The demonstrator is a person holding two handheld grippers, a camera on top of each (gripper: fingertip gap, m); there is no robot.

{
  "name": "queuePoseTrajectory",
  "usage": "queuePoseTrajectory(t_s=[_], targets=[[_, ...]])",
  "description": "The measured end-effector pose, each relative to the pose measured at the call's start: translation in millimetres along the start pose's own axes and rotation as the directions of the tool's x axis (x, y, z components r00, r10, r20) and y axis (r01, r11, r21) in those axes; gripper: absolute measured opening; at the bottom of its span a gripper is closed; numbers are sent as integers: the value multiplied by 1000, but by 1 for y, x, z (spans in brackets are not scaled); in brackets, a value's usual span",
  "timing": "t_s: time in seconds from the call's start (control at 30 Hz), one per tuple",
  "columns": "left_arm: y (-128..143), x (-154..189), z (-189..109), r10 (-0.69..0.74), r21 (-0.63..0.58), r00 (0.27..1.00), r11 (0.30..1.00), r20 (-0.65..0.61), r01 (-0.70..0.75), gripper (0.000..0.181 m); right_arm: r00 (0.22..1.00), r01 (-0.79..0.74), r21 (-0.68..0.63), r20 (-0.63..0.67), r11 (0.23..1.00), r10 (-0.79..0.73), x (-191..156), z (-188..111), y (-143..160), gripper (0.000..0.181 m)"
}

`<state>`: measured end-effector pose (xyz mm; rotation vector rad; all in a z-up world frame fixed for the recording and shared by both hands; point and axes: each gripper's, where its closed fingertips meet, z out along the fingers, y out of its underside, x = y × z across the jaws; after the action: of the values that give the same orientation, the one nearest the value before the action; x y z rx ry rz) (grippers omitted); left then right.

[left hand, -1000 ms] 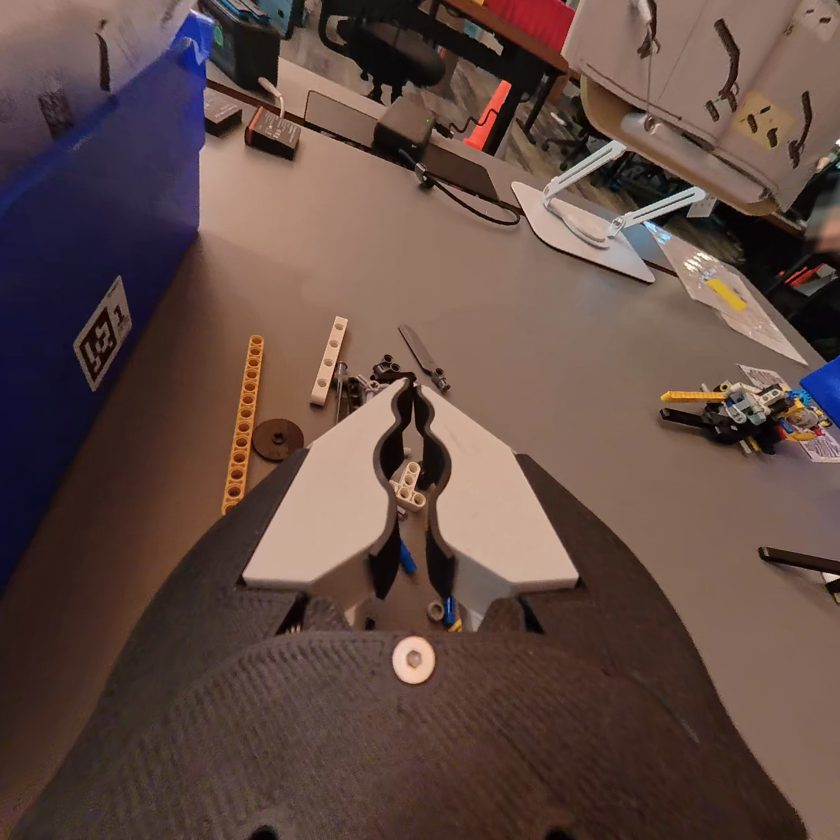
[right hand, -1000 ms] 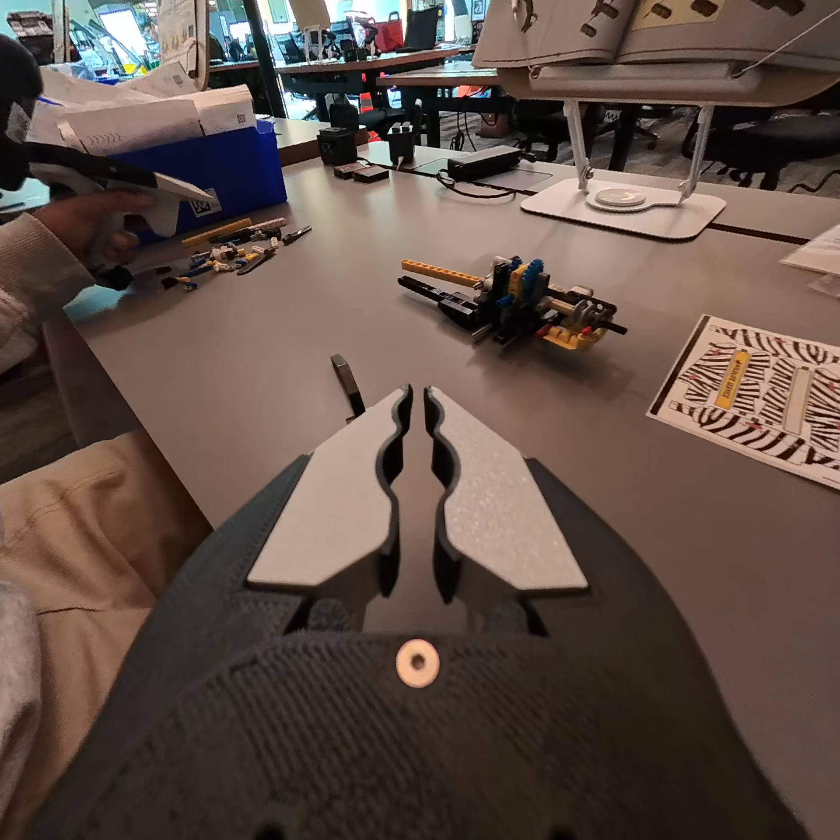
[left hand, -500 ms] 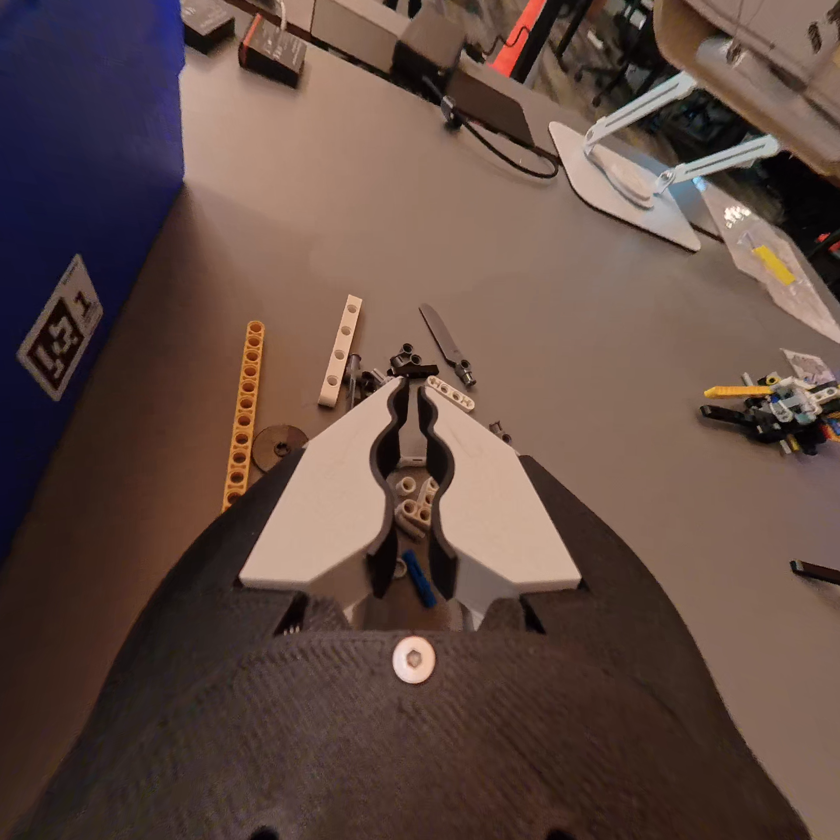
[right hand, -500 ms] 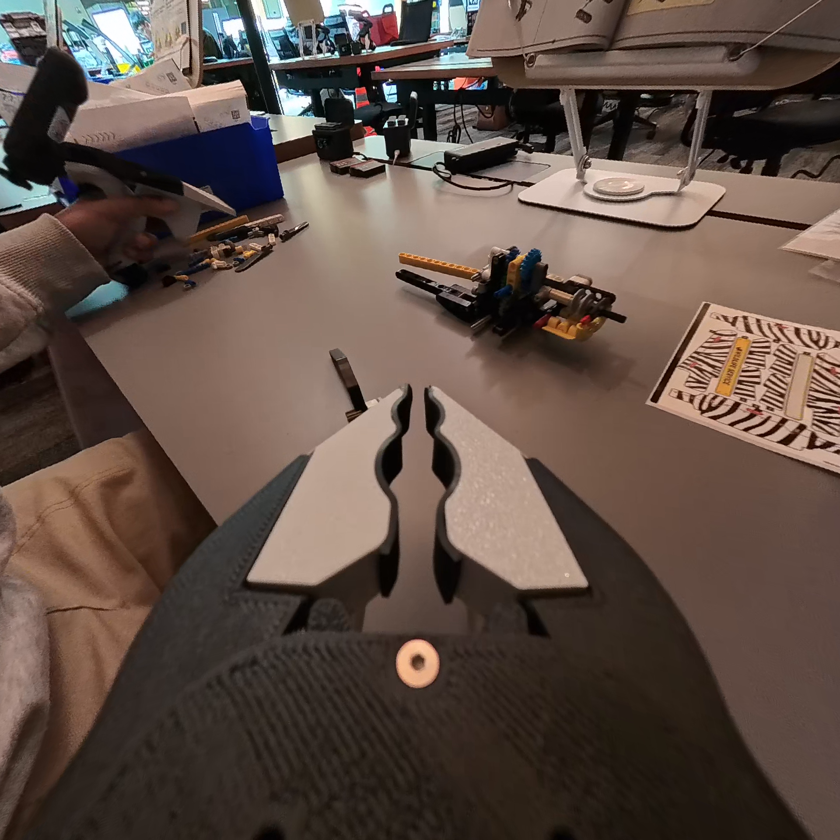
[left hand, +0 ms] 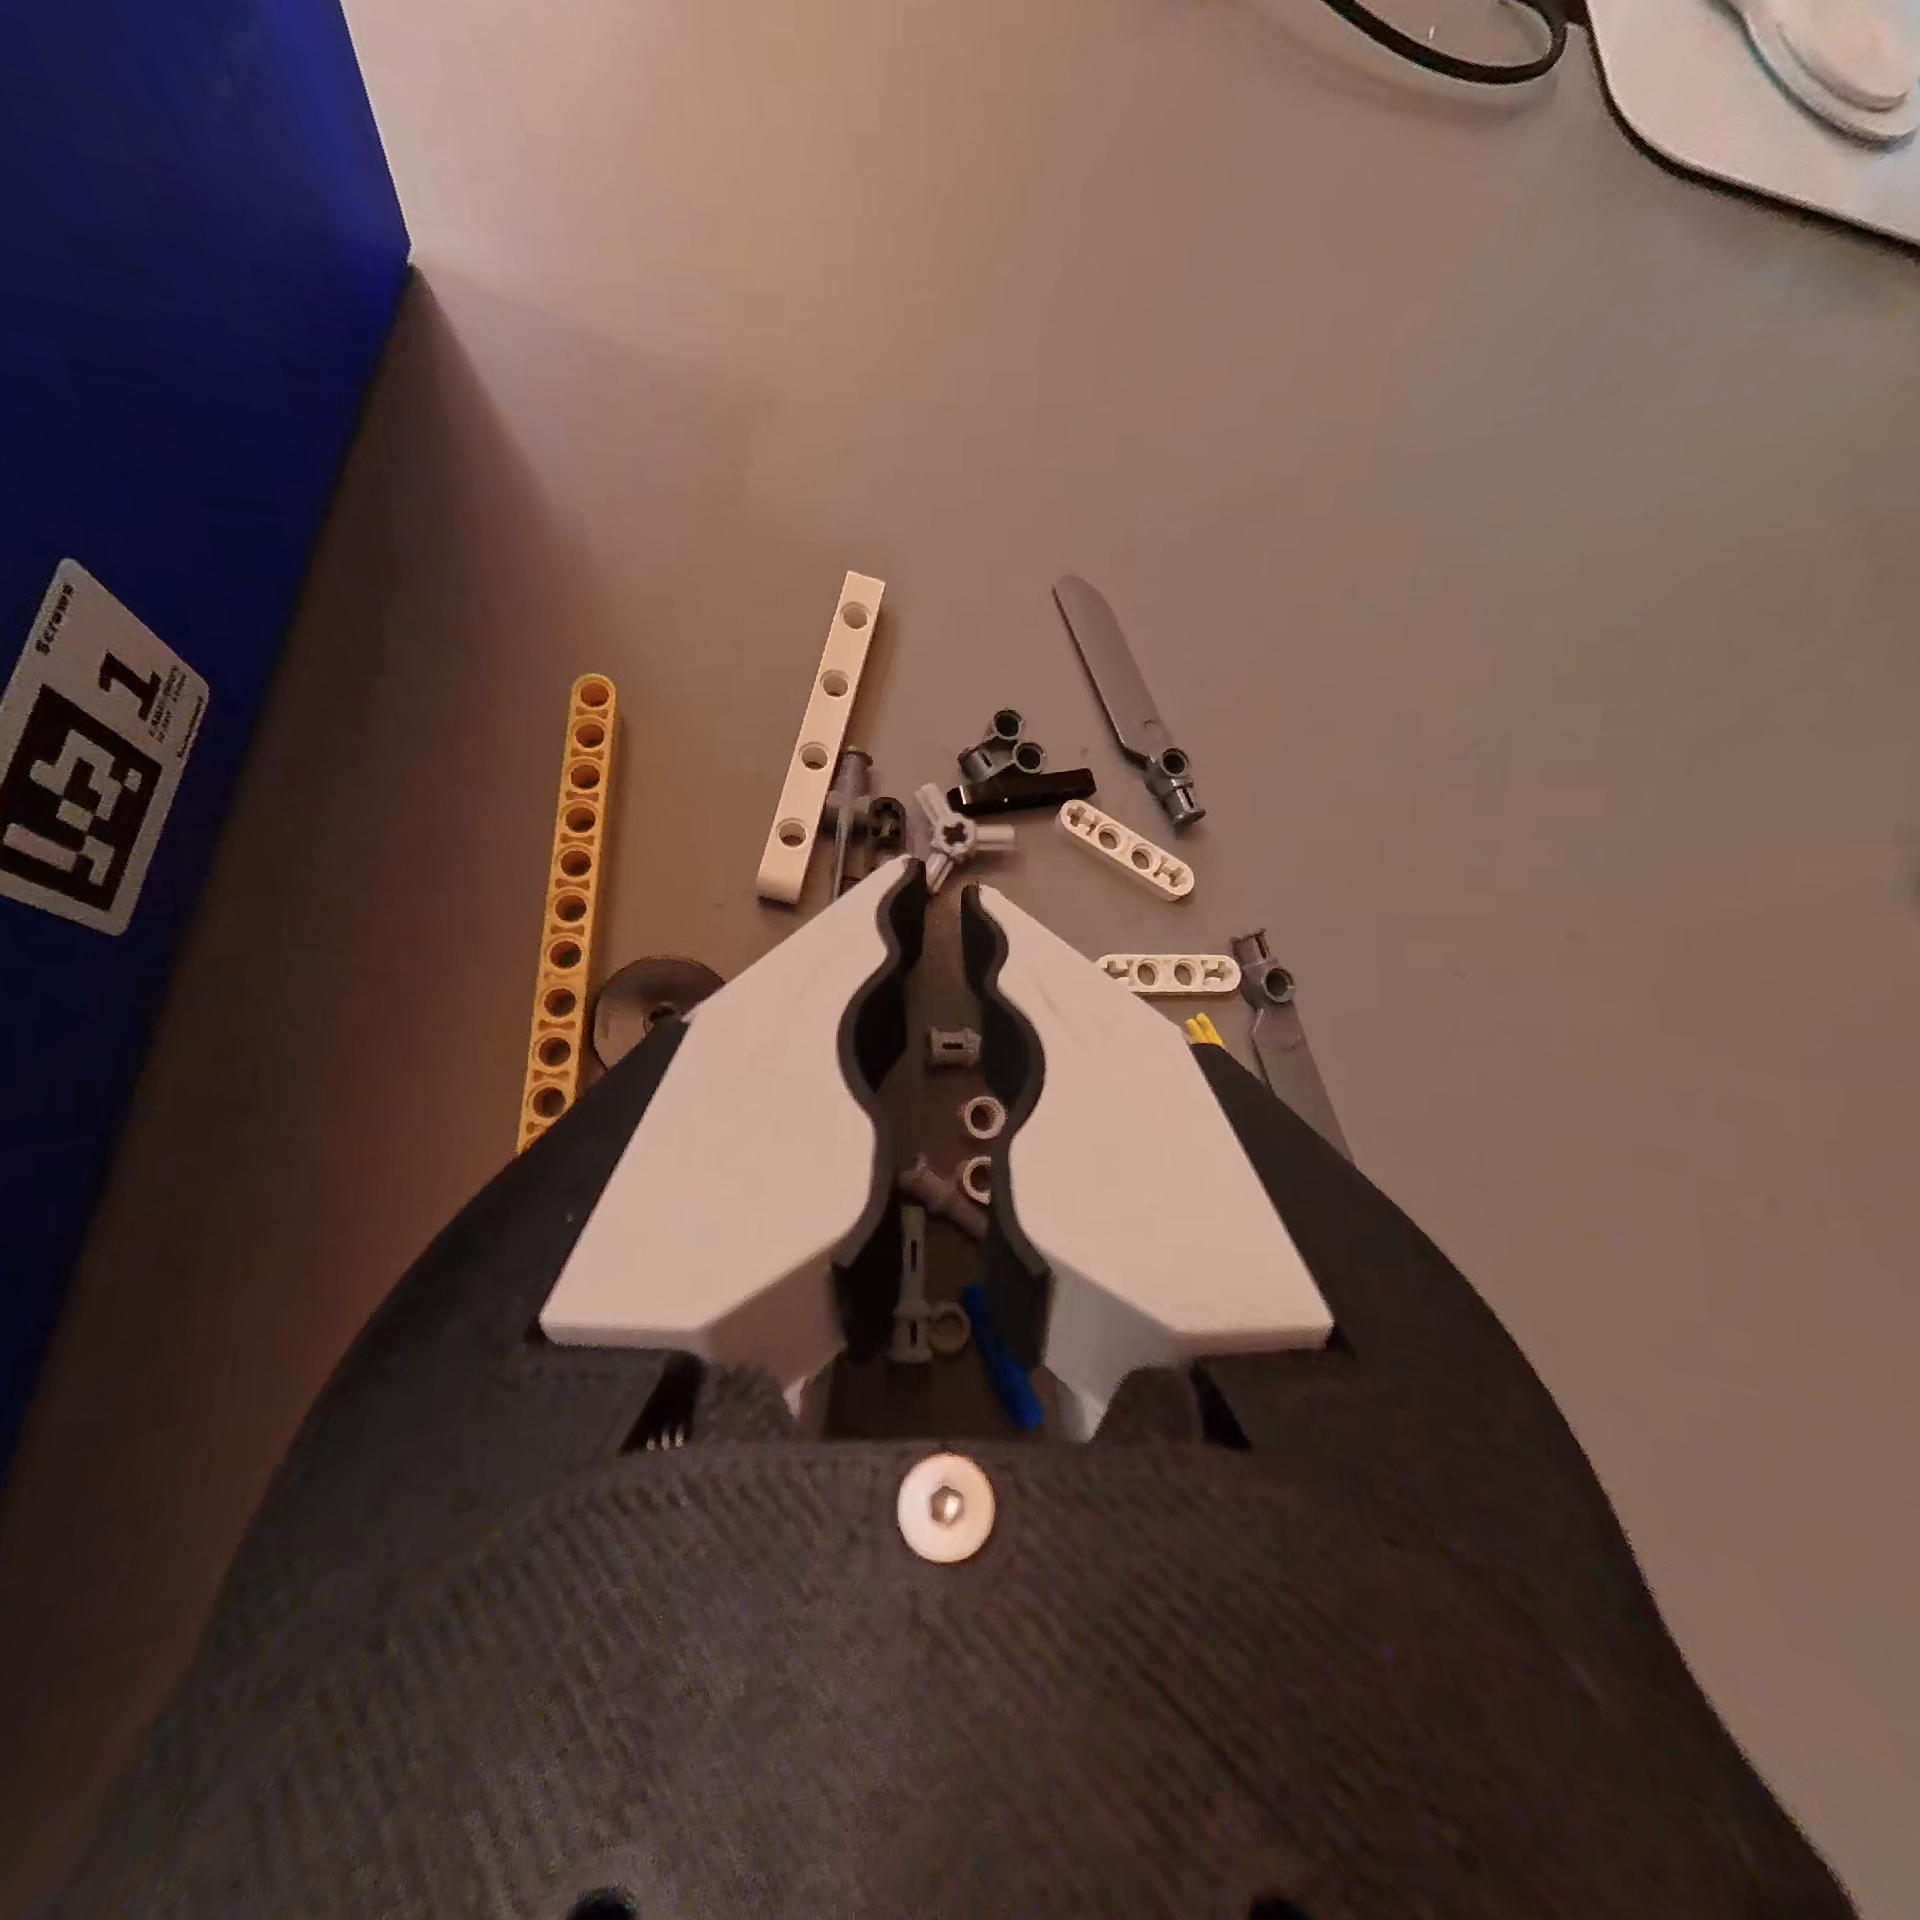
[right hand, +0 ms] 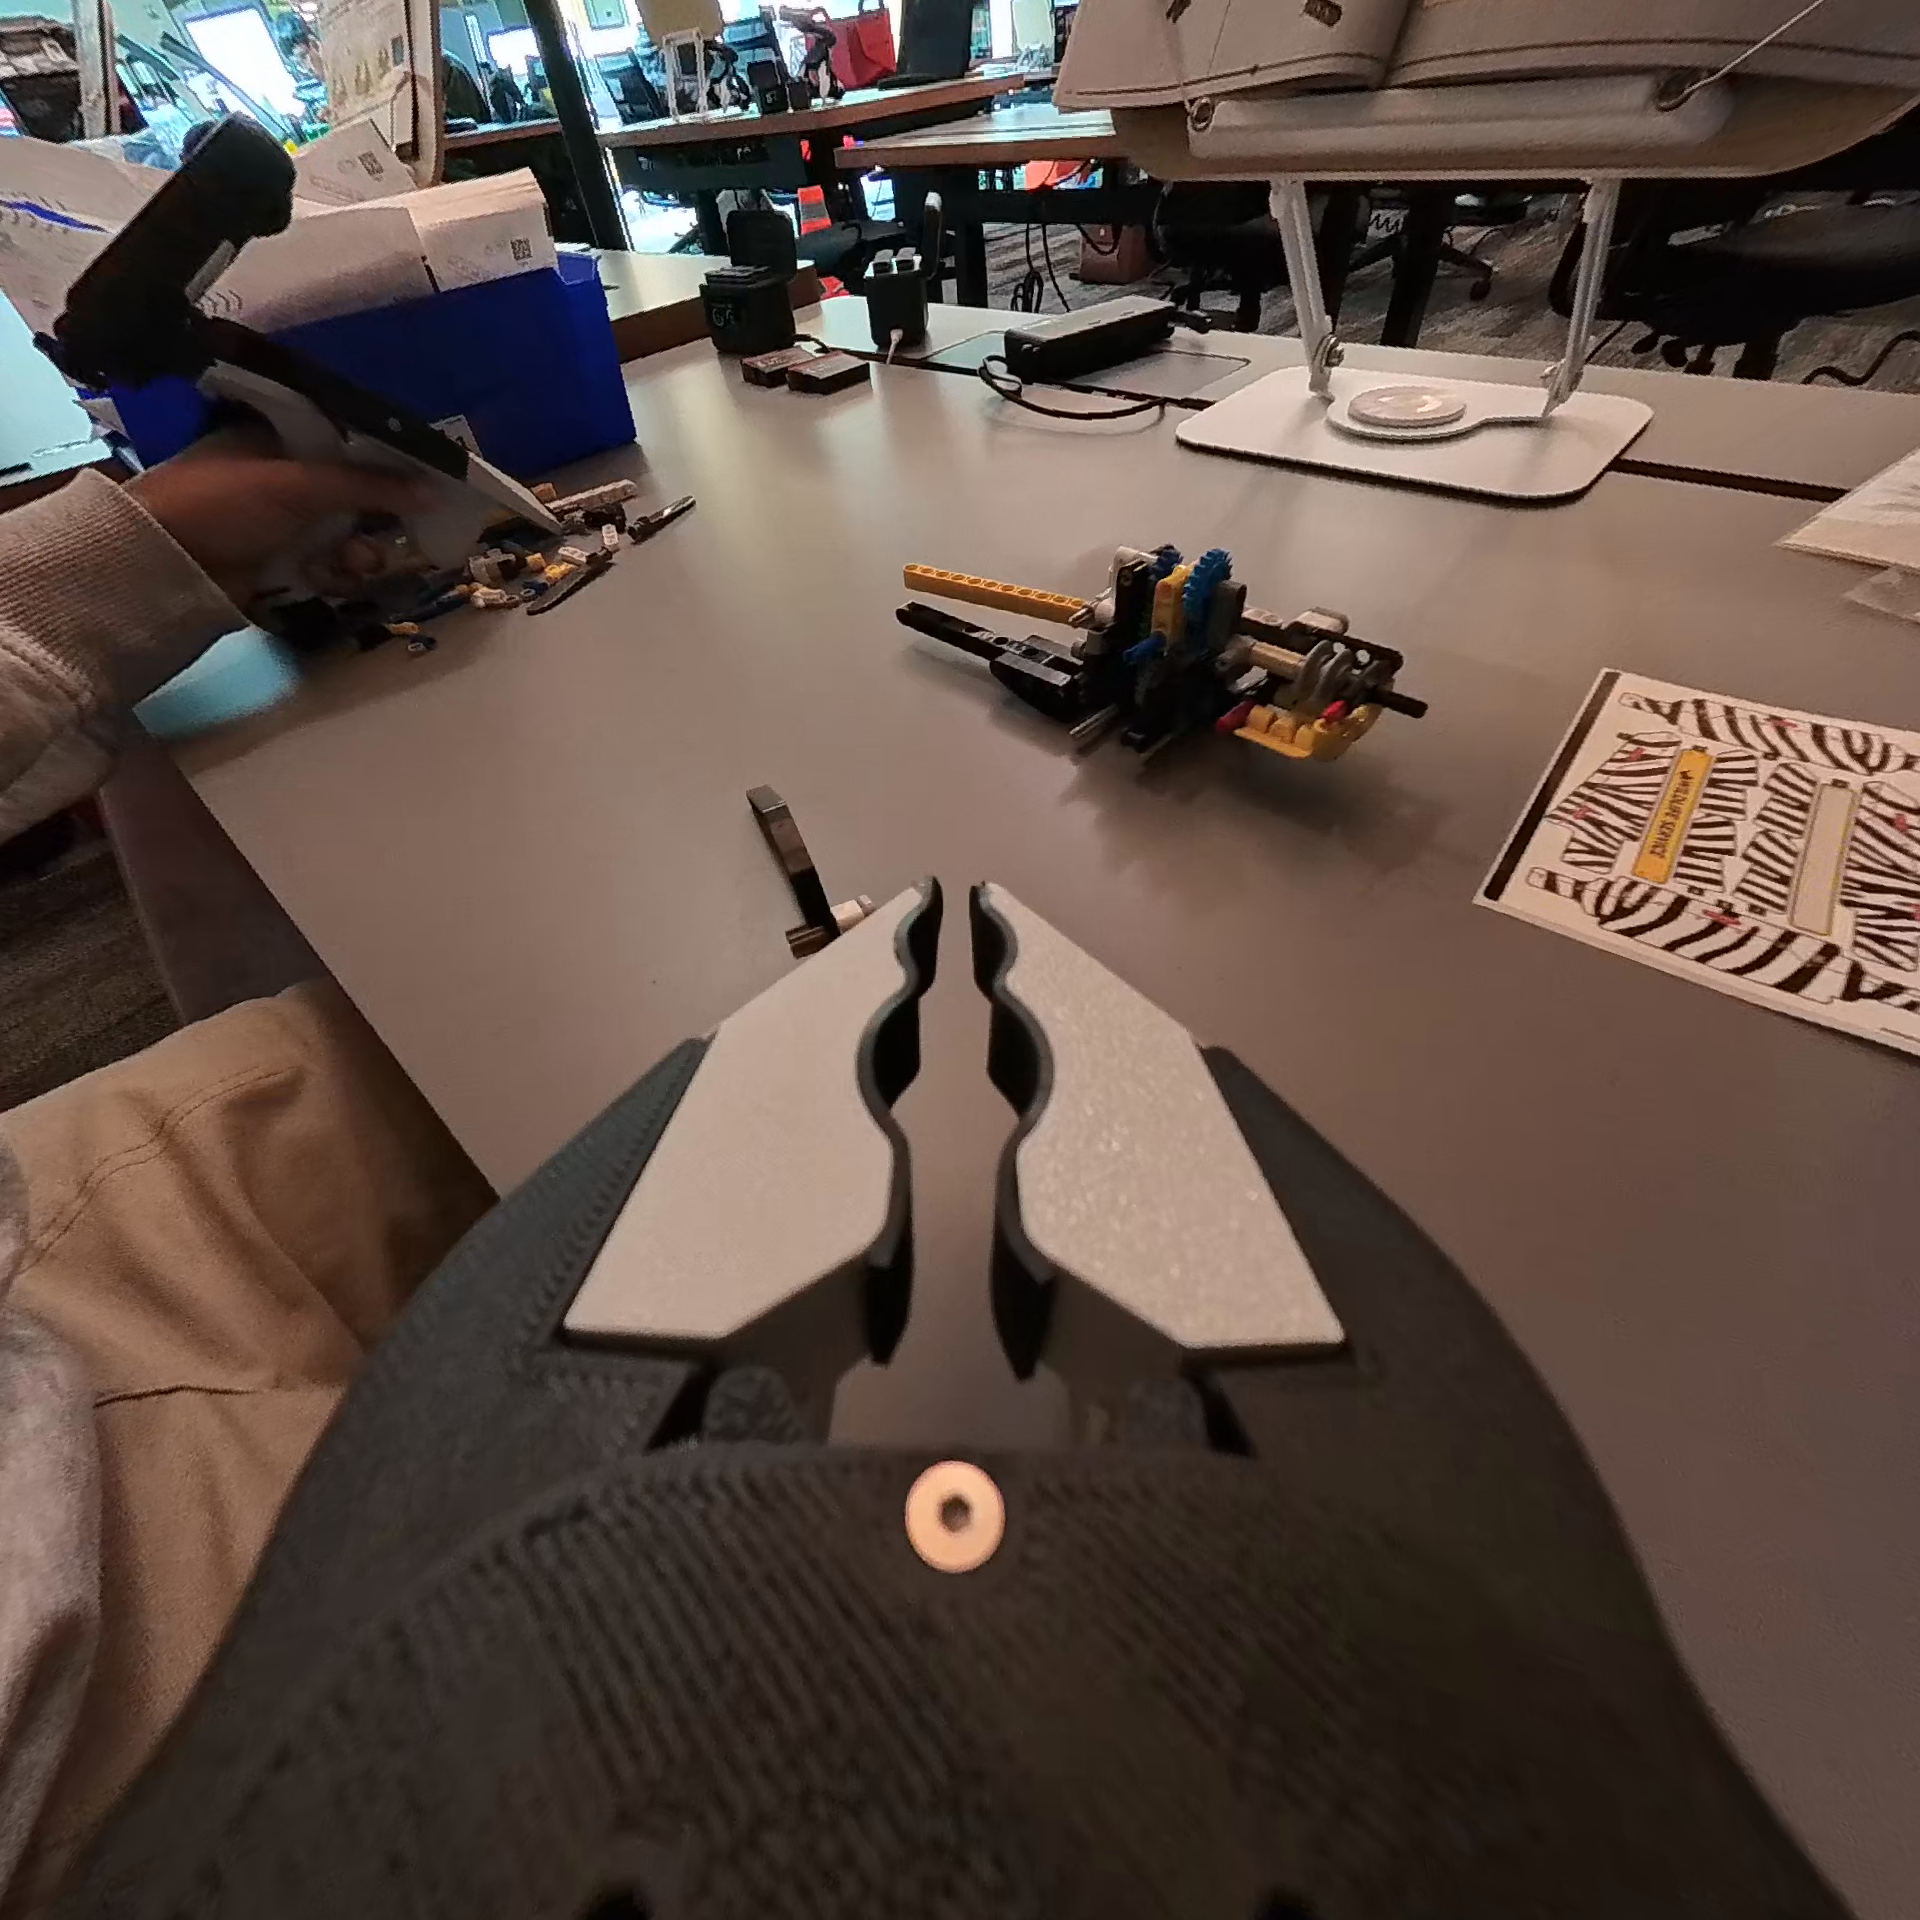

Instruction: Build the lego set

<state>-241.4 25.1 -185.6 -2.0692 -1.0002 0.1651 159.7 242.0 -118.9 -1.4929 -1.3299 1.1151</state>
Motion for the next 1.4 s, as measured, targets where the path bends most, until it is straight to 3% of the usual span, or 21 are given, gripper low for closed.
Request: queuePoseTrajectory(t_s=[0.03,0.93,1.2,1.4], targets=[[0,0,0,1,1,1000,1000,1,-1,6,1000,0,0,0,1000,0,0,0,0,4],[-1,-6,-1,84,-1,991,996,104,-84,20,1000,-10,-1,13,1000,10,-1,0,1,4],[2,3,-1,110,-12,993,994,42,-110,19,1000,-10,-1,14,1000,10,-1,-1,1,4],[-2,0,-5,52,23,999,998,16,-53,20,1000,-14,-1,14,1000,14,0,-1,1,5]])
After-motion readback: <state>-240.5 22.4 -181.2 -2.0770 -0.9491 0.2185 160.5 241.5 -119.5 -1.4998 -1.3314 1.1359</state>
